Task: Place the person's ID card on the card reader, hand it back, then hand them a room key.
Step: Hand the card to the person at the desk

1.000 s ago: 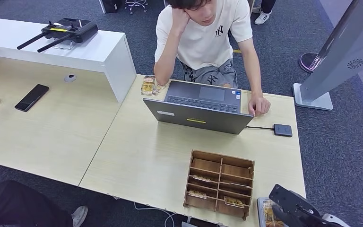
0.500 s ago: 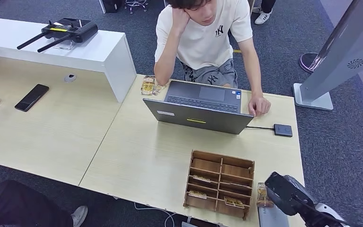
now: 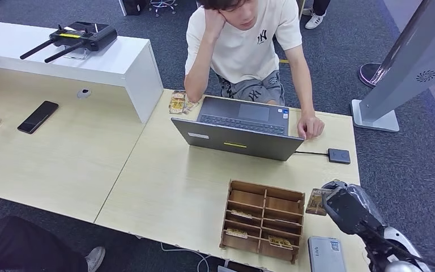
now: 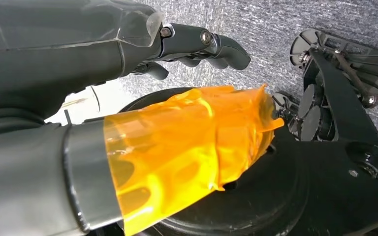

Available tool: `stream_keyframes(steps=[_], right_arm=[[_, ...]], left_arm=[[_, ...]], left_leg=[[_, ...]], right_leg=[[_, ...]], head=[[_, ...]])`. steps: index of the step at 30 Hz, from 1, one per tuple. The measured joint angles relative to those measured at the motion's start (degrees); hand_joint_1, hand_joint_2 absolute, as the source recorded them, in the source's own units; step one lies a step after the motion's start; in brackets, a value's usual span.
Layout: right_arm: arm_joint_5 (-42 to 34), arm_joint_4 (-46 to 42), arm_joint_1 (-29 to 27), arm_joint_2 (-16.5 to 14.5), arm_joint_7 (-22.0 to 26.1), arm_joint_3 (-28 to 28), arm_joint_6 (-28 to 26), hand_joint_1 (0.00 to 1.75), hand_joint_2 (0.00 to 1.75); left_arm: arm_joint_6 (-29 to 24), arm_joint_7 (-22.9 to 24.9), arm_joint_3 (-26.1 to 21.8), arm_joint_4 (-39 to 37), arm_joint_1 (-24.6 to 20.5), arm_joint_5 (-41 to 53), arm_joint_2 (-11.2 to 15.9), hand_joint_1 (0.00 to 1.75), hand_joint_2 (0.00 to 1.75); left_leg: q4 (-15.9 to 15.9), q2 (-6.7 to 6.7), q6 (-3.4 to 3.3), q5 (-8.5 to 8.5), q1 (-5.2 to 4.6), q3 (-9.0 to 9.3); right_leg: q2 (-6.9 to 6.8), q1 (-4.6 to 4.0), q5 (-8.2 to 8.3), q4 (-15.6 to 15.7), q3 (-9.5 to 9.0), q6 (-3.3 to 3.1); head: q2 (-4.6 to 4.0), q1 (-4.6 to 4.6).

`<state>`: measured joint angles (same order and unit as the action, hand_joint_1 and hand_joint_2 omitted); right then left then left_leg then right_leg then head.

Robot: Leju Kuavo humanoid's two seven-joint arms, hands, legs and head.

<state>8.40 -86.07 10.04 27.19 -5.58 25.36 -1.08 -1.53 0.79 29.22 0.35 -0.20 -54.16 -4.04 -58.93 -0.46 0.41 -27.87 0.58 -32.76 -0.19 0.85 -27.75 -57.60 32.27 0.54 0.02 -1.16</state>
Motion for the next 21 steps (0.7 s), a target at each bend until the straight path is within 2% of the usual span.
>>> stream_keyframes(steps=[10,15,21], right_arm=[[5.7,-5.4,2.4,-8.6,8.0,-2.8,-6.9,1.75,1.75],[6.5,-6.9,4.2,-12.3,11.0,-2.7,-7.7,1.75,1.75],[4.1,-7.6,7.6,-16.2,14.2,-2.2,-7.2,1.75,1.75]], left_arm=[[-1.0,-1.8,0.0,0.0,-0.2,0.8,-0.9,0.00,0.00],[-1.0,-2.6,0.2,0.0,-0.3,1.4,-1.3,0.00,0.00],[-0.5,-3.2,0.5,0.0,-0.3,2.2,-1.3,0.00,0.00]], left_leg=[[0.0,0.07,0.01,0.01,0.01,0.01],[0.0,0.09,0.01,0.01,0.01,0.01],[0.0,0.09,0.04,0.03,0.01,0.01]], right_leg=[[0.05,-0.03,0.00,0.0,0.01,0.00],[0.06,-0.03,0.00,0.0,0.01,0.00],[0.06,-0.03,0.00,0.0,0.01,0.00]], head=[[0.00,0.00],[0.00,0.00],[0.00,0.00]])
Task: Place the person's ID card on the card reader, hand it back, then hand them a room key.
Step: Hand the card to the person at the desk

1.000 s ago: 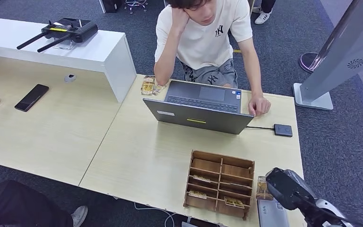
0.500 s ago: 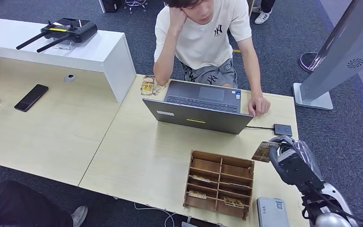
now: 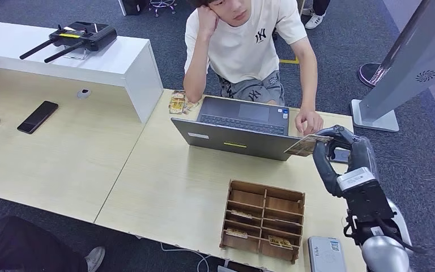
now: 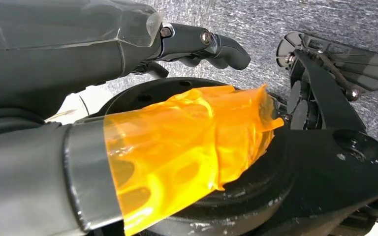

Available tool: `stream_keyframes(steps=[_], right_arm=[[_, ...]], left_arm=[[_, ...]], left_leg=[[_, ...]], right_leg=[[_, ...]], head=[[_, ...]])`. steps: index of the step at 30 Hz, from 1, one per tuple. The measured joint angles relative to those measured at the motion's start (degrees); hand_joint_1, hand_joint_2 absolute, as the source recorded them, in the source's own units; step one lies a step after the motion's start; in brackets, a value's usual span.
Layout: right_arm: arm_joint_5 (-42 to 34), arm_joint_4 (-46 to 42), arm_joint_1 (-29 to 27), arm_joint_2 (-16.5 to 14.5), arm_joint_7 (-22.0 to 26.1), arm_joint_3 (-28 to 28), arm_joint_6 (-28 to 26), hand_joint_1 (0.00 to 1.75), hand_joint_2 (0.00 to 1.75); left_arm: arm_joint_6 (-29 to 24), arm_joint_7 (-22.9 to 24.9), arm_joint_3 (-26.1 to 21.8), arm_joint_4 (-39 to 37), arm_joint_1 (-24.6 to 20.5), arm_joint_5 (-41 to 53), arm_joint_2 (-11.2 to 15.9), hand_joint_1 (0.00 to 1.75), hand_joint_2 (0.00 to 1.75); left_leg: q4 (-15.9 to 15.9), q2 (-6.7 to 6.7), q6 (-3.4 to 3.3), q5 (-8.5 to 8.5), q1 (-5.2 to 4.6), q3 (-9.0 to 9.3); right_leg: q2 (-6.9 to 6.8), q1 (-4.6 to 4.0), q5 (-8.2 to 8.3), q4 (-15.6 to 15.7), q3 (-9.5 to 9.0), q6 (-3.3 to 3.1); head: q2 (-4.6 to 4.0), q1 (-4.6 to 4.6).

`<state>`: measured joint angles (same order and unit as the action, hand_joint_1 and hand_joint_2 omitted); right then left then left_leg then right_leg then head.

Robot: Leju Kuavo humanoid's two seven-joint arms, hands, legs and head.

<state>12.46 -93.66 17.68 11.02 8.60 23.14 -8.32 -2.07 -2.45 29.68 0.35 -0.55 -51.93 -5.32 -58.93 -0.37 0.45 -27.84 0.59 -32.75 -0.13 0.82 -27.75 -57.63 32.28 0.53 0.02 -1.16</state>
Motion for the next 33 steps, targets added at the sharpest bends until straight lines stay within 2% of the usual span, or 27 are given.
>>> stream_keyframes(steps=[12,18,25,33], right_arm=[[-5.5,3.8,7.6,-6.1,0.9,1.7,0.9,1.75,1.75],[-1.8,10.7,12.7,-9.0,0.2,2.7,-3.2,1.75,1.75],[-0.1,21.5,19.9,-12.2,-1.1,2.8,-5.5,1.75,1.75],[6.0,30.7,25.0,-14.3,-0.3,2.9,-11.7,1.75,1.75]], left_arm=[[1.3,-0.7,1.6,0.0,-0.5,1.2,0.1,0.00,0.00],[1.6,-0.6,3.0,0.0,-0.7,2.7,0.4,0.00,0.00],[1.7,-0.6,4.5,0.0,-1.0,4.0,1.2,0.00,0.00],[1.4,-0.2,6.1,0.0,-1.2,5.2,1.5,0.00,0.00]], left_leg=[[0.0,-0.01,0.02,0.02,0.01,0.00],[0.0,-0.01,0.03,0.05,0.01,0.00],[0.0,-0.02,0.06,0.09,0.01,0.01],[0.0,-0.03,0.06,0.08,0.02,0.00]], right_leg=[[0.00,-0.01,0.00,0.0,0.00,0.00],[0.01,-0.01,0.01,0.0,0.00,0.00],[0.00,-0.01,0.02,0.0,0.00,-0.01],[0.00,-0.01,0.02,-0.1,0.01,-0.01]], head=[[0.00,0.01],[0.00,0.02],[0.00,0.01],[0.00,0.01]])
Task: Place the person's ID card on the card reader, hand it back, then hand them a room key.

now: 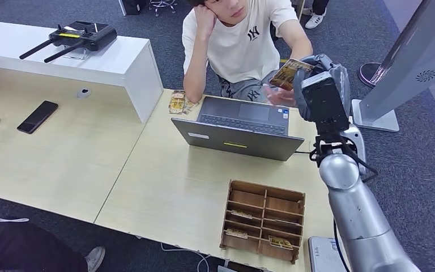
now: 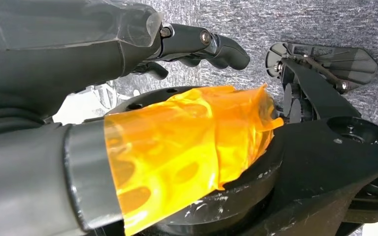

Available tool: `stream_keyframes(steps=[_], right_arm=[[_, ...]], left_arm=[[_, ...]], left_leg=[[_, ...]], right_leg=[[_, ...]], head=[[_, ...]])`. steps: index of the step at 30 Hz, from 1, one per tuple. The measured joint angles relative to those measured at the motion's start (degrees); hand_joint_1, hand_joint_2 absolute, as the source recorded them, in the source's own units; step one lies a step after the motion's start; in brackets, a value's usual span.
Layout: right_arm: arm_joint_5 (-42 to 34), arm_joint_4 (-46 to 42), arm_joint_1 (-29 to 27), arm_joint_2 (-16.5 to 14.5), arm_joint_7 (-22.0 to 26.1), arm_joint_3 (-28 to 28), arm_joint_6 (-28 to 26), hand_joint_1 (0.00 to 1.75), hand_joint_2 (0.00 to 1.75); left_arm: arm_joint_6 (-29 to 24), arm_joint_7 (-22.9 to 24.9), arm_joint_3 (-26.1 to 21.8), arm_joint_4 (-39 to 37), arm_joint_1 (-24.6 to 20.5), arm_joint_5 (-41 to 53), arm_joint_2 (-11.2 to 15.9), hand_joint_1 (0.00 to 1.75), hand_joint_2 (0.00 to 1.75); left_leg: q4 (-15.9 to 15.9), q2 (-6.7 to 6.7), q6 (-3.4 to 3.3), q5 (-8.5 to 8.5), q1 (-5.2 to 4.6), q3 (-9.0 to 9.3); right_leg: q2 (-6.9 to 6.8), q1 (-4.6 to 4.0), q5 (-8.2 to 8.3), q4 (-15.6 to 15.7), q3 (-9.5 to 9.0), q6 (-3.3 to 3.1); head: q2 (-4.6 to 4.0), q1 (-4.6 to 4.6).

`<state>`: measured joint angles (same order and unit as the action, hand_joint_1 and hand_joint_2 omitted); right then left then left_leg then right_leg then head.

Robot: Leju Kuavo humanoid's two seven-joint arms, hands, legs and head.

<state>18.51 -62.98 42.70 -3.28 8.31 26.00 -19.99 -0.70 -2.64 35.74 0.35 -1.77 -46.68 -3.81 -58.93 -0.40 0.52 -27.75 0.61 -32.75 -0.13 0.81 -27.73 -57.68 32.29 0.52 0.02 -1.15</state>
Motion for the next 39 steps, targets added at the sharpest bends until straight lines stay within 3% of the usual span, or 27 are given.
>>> stream_keyframes(steps=[5,10,14,18,25,39], right_arm=[[9.0,3.7,1.4,-0.5,-0.3,0.3,-6.2,1.75,1.75],[13.3,6.0,1.5,-0.5,-0.2,0.8,-8.3,1.75,1.75],[18.6,7.1,1.2,-0.5,-1.1,1.2,-9.3,0.00,1.75],[22.7,8.4,0.3,-0.4,-2.0,1.7,-9.8,0.00,1.75],[23.0,8.4,-3.1,-0.3,-2.5,1.8,-9.6,0.00,1.75],[17.3,-6.1,-14.7,-0.3,1.9,1.5,-11.8,0.00,1.75]], left_arm=[[-0.3,0.0,0.9,0.0,-0.3,0.6,0.0,0.00,0.00],[-0.3,0.0,1.3,0.0,-0.3,0.9,0.0,0.00,0.00],[-0.1,0.0,1.7,0.0,-0.3,1.2,0.0,0.00,0.00],[-0.1,0.0,2.1,0.0,-0.3,1.3,0.0,0.00,0.00],[0.0,-0.1,2.3,0.0,-0.3,1.2,-0.1,0.00,0.00],[0.8,-1.5,2.3,0.0,0.4,1.1,-0.2,0.00,0.00]], left_leg=[[0.0,-0.02,0.00,0.00,0.00,-0.01],[0.0,-0.02,0.00,0.00,0.00,-0.01],[0.0,-0.01,0.00,0.00,0.00,0.00],[0.0,-0.01,0.00,-0.01,0.01,-0.01],[0.0,0.00,0.00,0.00,0.01,-0.01],[0.0,0.00,0.00,-0.02,0.01,-0.02]], right_leg=[[-0.03,0.00,0.00,0.0,0.00,0.00],[-0.02,0.00,0.00,0.0,0.01,0.00],[0.00,0.00,0.00,0.0,0.04,0.00],[0.00,-0.01,-0.01,0.0,0.05,0.00],[0.00,-0.01,0.00,0.0,0.05,0.00],[0.00,-0.01,-0.02,0.0,0.06,-0.01]], head=[[0.00,-0.01],[0.00,-0.01],[0.00,-0.01],[0.00,-0.01],[0.00,0.00],[0.00,0.01]])
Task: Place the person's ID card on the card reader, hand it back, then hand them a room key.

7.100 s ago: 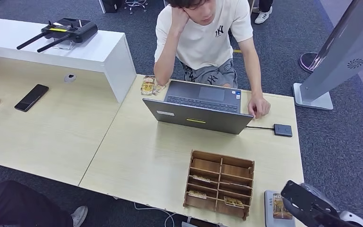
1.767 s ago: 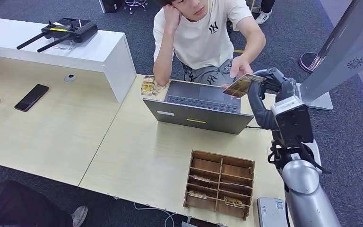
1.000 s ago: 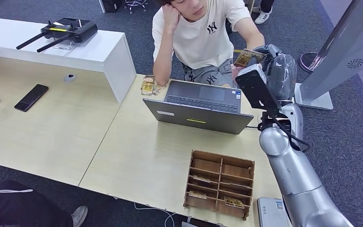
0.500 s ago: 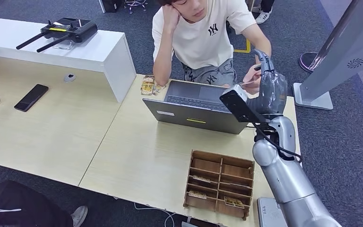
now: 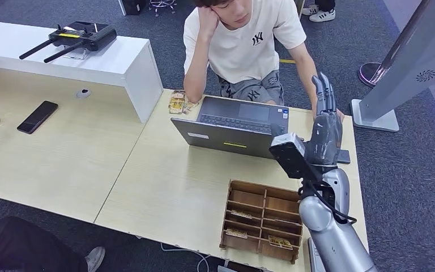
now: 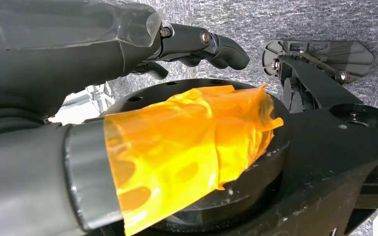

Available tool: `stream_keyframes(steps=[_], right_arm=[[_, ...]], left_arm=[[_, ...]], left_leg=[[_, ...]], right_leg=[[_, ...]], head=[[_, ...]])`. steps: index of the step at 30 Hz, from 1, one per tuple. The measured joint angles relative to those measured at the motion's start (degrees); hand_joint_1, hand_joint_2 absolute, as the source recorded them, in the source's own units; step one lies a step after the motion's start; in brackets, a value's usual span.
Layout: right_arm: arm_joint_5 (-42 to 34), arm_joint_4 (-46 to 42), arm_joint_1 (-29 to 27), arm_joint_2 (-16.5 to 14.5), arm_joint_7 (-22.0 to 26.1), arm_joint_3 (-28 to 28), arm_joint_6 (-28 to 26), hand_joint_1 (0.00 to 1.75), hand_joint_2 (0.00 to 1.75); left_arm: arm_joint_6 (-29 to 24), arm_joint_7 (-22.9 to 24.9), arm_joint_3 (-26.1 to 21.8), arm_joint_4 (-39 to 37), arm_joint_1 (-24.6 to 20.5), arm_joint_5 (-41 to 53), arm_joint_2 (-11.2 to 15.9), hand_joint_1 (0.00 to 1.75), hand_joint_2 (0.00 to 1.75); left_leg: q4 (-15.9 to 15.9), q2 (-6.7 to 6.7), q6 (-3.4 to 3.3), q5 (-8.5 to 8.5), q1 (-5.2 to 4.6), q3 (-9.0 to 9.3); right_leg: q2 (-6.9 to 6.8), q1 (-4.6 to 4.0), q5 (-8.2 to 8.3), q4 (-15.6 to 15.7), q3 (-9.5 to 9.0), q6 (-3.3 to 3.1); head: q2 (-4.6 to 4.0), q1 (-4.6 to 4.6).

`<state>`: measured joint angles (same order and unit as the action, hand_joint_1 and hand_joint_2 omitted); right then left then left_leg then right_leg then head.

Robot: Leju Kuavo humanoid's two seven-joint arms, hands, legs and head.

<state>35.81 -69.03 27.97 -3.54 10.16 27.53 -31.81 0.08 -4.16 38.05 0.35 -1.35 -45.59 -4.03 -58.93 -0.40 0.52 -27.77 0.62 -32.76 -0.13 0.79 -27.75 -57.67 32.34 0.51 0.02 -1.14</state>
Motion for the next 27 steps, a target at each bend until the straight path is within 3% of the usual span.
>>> stream_keyframes(steps=[15,23,27], right_arm=[[-6.5,-15.6,-13.8,0.0,2.9,-0.8,-0.9,0.00,1.75],[-23.8,-22.4,-21.3,0.8,2.8,-1.8,9.0,0.00,1.75],[-31.5,-24.7,-23.9,1.4,3.4,-2.1,12.7,0.00,0.00]], left_arm=[[-1.0,-0.9,0.0,0.0,1.1,-0.5,-1.0,0.00,0.00],[-1.5,-1.2,-0.1,0.0,1.3,-3.0,-1.4,0.00,0.00],[-1.5,-1.2,-0.6,0.0,1.3,-4.0,-1.6,0.00,0.00]], left_leg=[[0.0,0.01,0.00,-0.02,0.00,0.00],[0.0,0.00,0.00,-0.03,0.00,-0.02],[0.0,0.01,-0.01,-0.04,-0.01,-0.03]], right_leg=[[0.00,0.00,0.00,0.0,0.01,0.00],[0.00,0.00,-0.01,0.0,0.01,0.00],[0.01,0.01,-0.01,0.0,0.02,0.00]], head=[[0.00,-0.01],[0.00,-0.02],[0.00,-0.01]])
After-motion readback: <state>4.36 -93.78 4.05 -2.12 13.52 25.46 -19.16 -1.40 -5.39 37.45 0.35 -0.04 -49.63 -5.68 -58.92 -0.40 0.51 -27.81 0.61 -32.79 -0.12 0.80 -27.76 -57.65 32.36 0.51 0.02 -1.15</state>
